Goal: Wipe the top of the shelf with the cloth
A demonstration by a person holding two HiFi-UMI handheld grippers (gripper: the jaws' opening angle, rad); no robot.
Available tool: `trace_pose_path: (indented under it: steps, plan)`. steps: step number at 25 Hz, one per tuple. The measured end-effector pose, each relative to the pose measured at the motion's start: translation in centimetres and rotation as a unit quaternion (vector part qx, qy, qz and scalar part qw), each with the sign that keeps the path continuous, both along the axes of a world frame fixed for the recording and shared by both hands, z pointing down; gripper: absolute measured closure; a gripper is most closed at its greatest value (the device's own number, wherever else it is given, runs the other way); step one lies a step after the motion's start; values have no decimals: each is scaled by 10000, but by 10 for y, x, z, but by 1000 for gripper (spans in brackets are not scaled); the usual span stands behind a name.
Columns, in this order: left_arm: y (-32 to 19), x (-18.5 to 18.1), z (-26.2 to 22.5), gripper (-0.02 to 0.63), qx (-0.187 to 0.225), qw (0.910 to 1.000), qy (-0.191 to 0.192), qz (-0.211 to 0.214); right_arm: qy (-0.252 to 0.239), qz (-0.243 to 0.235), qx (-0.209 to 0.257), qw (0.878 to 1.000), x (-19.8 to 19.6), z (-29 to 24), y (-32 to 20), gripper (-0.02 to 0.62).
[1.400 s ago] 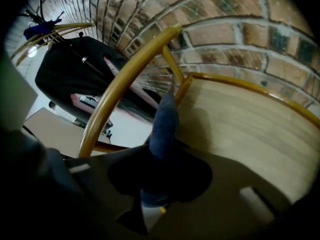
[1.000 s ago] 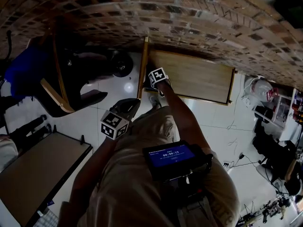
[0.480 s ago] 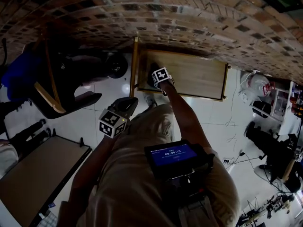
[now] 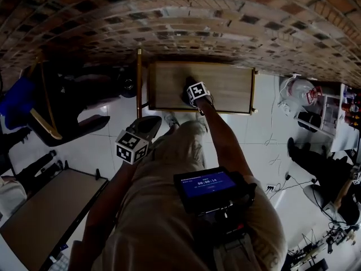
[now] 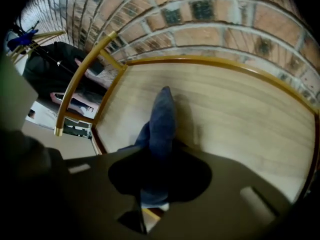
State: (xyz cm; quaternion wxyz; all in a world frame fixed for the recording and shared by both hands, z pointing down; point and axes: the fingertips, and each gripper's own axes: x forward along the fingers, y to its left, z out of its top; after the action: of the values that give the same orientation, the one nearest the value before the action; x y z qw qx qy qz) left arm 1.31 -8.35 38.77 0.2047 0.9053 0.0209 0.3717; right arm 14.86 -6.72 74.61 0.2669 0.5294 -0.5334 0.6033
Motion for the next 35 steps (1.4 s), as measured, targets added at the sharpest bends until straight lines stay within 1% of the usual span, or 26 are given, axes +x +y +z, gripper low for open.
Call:
trace_pose_path:
  steps: [10, 16, 18, 21, 23, 27, 31, 33, 35]
  plan:
    - [53, 74, -5, 603, -45, 9997, 72, 213, 143, 328, -308, 9989, 86, 5, 96, 511]
    - [81, 107, -6, 603, -30, 9995, 75, 295, 158, 495, -429, 9977, 126, 8, 143, 511]
    - [88, 113, -7, 603, -5, 9995, 63, 321, 185, 536, -516, 9971, 140, 13, 159, 511]
    - [96, 122, -8, 603, 6, 9995, 45, 327, 599, 527, -596, 9950, 171, 6, 175, 511]
    - [102, 126, -7, 603, 4, 9995, 35, 317, 733, 541, -700, 9934, 185, 5, 185, 511]
    - [112, 132, -10, 603, 22, 9994, 44, 337, 804, 424, -856, 9922, 201, 8, 201, 511]
    - [115, 134, -14, 603, 54, 9995, 37, 325, 1019, 394, -1151, 9873, 219, 10, 218, 511]
    - [113, 132, -14, 601, 74, 9995, 50, 297, 1113, 442, -1350, 9836, 226, 10, 227, 511]
    - [111, 129, -15, 603, 78, 9996, 75, 259, 1177, 605, -1529, 9794, 231, 6, 234, 511]
